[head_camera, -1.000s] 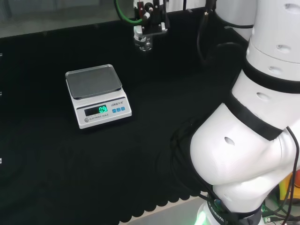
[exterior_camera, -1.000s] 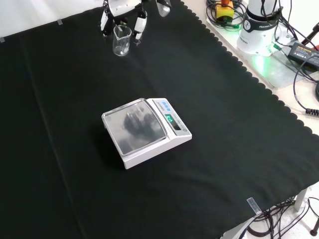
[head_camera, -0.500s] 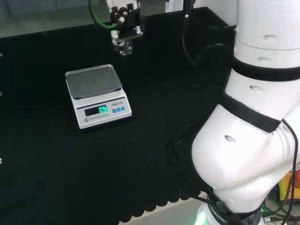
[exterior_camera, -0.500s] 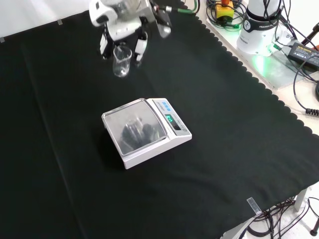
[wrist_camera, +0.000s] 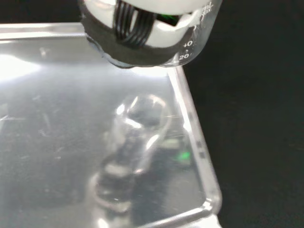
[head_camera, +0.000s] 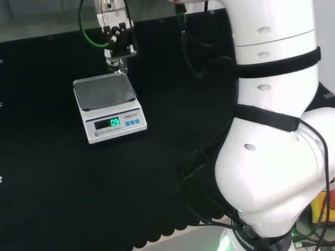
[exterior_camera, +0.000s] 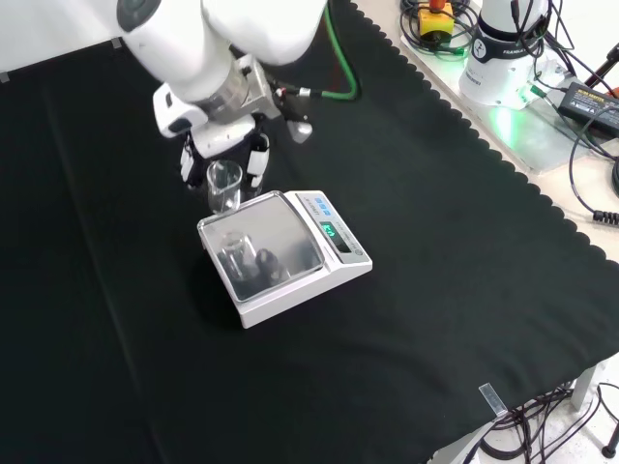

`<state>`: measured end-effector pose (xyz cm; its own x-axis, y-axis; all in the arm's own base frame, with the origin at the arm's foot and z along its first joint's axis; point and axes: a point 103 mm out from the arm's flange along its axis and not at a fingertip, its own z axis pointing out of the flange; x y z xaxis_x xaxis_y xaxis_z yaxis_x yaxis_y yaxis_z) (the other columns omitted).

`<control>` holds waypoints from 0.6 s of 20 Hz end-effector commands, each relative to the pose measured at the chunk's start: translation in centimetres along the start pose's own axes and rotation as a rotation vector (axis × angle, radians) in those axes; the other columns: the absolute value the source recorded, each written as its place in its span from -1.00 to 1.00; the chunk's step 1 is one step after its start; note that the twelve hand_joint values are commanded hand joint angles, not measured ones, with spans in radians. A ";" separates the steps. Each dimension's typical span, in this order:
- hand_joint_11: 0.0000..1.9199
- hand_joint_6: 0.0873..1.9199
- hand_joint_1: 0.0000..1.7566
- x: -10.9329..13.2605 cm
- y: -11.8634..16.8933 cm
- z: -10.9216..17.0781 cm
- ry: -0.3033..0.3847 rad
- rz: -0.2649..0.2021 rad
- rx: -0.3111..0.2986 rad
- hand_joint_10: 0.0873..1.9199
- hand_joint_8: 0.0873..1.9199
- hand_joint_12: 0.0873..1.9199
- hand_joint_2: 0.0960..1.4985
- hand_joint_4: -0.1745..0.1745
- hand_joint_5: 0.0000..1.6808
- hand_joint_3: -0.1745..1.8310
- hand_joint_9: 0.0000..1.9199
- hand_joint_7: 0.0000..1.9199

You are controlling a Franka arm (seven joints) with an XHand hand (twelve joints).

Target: Put the beaker on the electronic balance.

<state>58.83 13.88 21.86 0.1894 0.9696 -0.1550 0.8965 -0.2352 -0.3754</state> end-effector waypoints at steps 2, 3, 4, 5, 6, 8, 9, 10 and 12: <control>0.45 -0.08 0.42 1.0 1.8 1.3 0.046 -0.122 0.028 -0.92 -0.17 -0.45 0.39 -0.21 0.17 -0.82 0.49 0.19; 0.45 -0.08 0.42 1.0 1.7 1.3 0.050 -0.125 0.026 -0.92 -0.17 -0.45 0.39 -0.22 0.17 -0.82 0.49 0.19; 0.45 -0.08 0.42 0.9 1.6 1.2 0.052 -0.129 0.027 -0.92 -0.17 -0.45 0.39 -0.22 0.17 -0.82 0.49 0.19; 0.45 -0.08 0.42 0.7 1.5 1.1 0.054 -0.129 0.027 -0.92 -0.17 -0.45 0.39 -0.22 0.17 -0.82 0.49 0.19; 0.45 -0.08 0.42 0.6 1.3 1.1 0.054 -0.128 0.026 -0.92 -0.17 -0.45 0.39 -0.22 0.17 -0.82 0.49 0.19; 0.45 -0.08 0.42 0.3 1.0 1.1 0.060 -0.125 0.029 -0.92 -0.17 -0.45 0.39 -0.22 0.17 -0.82 0.49 0.19; 0.45 -0.08 0.42 0.2 0.9 1.2 0.059 -0.125 0.030 -0.92 -0.17 -0.45 0.39 -0.22 0.17 -0.82 0.49 0.19; 0.45 -0.08 0.42 0.2 0.7 1.3 0.058 -0.125 0.033 -0.92 -0.17 -0.45 0.39 -0.22 0.17 -0.82 0.49 0.20; 0.45 -0.08 0.42 0.2 0.3 1.6 0.053 -0.129 0.038 -0.92 -0.17 -0.45 0.39 -0.23 0.17 -0.82 0.49 0.20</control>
<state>59.30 14.00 20.14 0.0965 0.9935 -0.0608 0.9011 -0.1131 -0.4186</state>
